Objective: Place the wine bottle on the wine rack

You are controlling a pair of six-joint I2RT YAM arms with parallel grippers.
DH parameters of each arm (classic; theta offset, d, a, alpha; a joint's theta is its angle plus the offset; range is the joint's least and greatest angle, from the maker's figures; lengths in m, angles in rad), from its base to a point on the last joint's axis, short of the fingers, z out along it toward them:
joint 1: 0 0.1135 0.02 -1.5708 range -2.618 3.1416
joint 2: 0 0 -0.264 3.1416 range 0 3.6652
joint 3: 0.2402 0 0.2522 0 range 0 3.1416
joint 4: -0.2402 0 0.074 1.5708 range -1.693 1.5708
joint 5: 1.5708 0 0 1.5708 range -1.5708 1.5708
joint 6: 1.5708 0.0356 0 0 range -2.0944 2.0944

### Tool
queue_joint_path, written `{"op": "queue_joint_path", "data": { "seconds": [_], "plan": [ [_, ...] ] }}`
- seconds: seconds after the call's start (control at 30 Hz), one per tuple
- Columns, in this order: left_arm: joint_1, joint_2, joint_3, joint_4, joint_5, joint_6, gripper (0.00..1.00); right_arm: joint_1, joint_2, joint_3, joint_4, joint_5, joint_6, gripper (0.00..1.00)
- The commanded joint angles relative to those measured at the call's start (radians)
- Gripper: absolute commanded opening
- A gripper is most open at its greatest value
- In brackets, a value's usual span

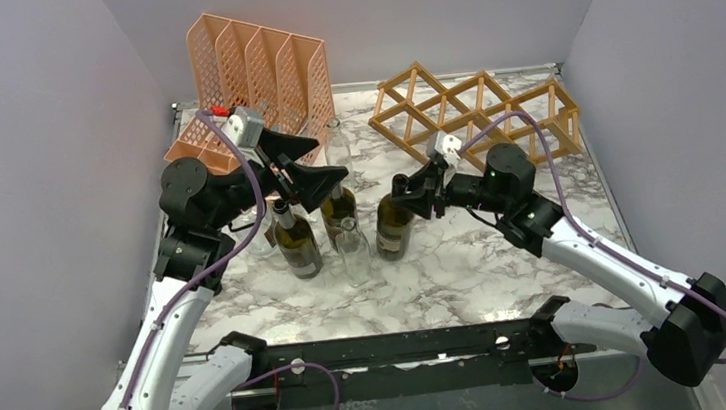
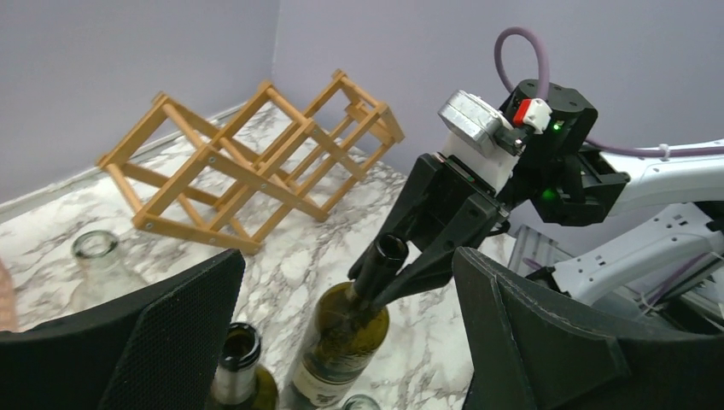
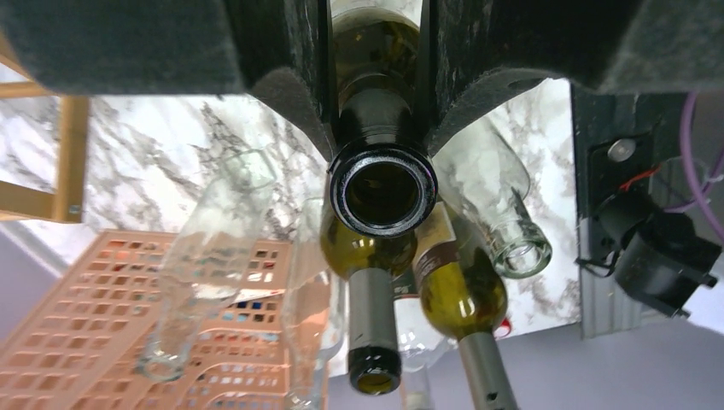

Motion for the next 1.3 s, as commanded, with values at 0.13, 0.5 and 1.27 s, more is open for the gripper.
{"op": "queue_joint_path", "data": {
  "seconds": [0.13,0.5,1.27],
  "plan": [
    [-0.186,0.105,0.021,0.138,-0.042,-0.022,0.99,0.007,-0.184,-0.018,0.167,0.242,0.087,0.01],
    [-0.497,0.266,-0.055,0.288,-0.31,0.292,0.99,0.007,-0.396,0.032,-0.02,0.581,0.192,0.01],
    [-0.582,0.489,-0.068,0.427,-0.111,0.308,0.99,0.007,-0.477,0.161,-0.136,0.508,0.248,0.01]
  ]
}}
